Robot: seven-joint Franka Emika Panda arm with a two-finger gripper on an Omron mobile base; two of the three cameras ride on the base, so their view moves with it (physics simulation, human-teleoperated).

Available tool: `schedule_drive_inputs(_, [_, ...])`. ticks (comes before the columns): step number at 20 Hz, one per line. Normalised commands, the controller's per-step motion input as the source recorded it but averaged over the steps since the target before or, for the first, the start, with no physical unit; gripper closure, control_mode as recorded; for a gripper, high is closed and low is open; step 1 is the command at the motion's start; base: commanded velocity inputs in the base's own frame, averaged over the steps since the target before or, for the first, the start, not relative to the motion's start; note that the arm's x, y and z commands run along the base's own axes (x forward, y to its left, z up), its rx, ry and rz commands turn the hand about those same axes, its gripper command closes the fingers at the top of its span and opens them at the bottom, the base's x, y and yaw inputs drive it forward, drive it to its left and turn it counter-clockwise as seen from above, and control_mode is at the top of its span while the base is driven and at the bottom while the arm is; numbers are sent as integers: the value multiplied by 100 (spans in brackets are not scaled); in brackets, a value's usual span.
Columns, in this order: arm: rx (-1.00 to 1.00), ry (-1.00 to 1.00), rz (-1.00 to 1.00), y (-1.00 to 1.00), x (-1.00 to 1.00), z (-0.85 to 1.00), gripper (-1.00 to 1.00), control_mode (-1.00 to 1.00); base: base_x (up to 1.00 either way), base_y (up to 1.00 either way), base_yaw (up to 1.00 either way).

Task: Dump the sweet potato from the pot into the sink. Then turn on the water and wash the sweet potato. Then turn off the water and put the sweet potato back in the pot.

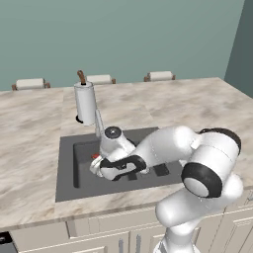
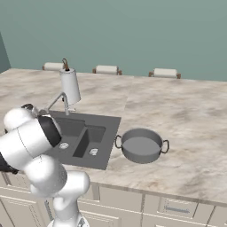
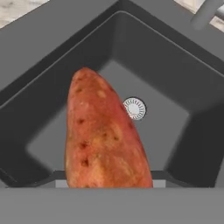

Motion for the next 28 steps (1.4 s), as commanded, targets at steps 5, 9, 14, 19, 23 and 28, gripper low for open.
schedule_drive_inputs(5, [0, 15, 0, -27, -37, 65, 100, -100, 0, 0, 0])
schedule_drive_inputs(9, [0, 19, 0, -33, -40, 53, 100, -100, 0, 0, 0])
schedule_drive_inputs(14, [0, 18, 0, -42, -32, 52, 100, -100, 0, 0, 0])
schedule_drive_inputs(19, [0, 15, -2, -60, -2, 71, 100, -100, 0, 0, 0])
schedule_drive_inputs(23, [0, 17, -10, -72, 0, 63, 100, -100, 0, 0, 0])
schedule_drive_inputs(28, [-5, 16, -18, -81, 0, 44, 100, -100, 0, 0, 0])
